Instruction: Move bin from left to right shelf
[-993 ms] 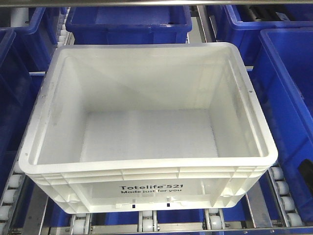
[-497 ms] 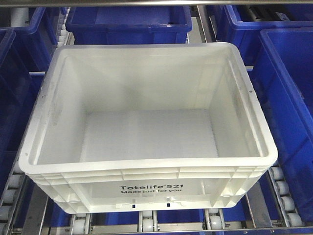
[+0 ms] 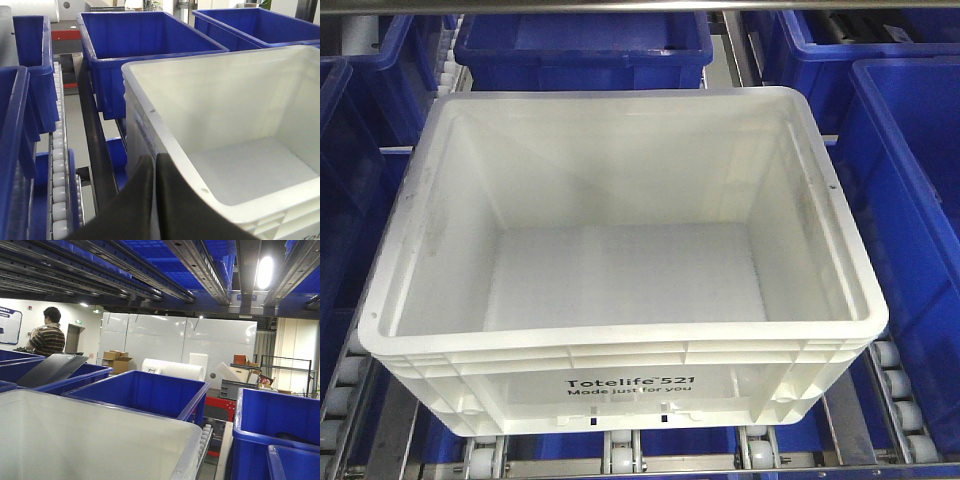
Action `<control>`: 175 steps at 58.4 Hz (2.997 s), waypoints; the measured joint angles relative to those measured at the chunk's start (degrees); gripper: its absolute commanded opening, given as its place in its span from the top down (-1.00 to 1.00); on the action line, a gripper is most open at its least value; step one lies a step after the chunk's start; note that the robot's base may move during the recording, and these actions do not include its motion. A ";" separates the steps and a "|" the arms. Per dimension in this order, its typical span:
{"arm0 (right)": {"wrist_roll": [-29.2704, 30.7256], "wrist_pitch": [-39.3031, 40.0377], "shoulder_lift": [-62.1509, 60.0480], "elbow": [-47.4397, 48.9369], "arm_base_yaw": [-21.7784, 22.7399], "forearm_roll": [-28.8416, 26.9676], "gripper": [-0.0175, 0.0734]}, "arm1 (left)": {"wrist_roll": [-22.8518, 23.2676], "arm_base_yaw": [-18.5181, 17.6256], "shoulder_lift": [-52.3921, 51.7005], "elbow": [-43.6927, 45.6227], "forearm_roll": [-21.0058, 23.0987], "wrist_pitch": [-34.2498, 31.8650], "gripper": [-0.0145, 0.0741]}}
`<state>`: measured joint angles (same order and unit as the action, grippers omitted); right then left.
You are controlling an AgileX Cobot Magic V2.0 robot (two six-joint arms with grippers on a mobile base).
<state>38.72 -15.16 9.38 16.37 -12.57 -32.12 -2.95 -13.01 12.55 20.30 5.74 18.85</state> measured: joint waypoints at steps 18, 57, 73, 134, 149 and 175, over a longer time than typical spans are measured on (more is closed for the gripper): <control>0.00 0.00 0.00 0.00 0.00 0.00 0.63 | -1.16 0.00 -0.21 -0.07 -1.01 1.14 0.69; 0.00 -0.01 0.00 -0.08 0.00 0.00 0.63 | -2.82 0.00 -13.21 -21.79 0.18 -12.45 0.69; 0.00 -0.01 0.00 -0.08 0.00 0.00 0.63 | -2.82 0.00 -13.21 -21.79 0.18 -12.45 0.69; 0.00 -0.01 0.00 -0.08 0.00 5.46 0.63 | -2.82 0.00 -13.21 -21.79 0.18 -12.45 0.69; -16.90 0.04 -2.43 -4.91 0.00 13.18 0.63 | -2.82 0.00 -13.21 -21.79 0.18 -12.45 0.69; -31.74 2.42 -9.99 -18.00 0.00 22.00 0.63 | -2.82 0.00 -13.21 -21.79 0.18 -12.43 0.69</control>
<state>6.98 -12.74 -0.61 -1.63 -12.57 -10.11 -5.77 -13.01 -0.66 -1.48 5.92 6.41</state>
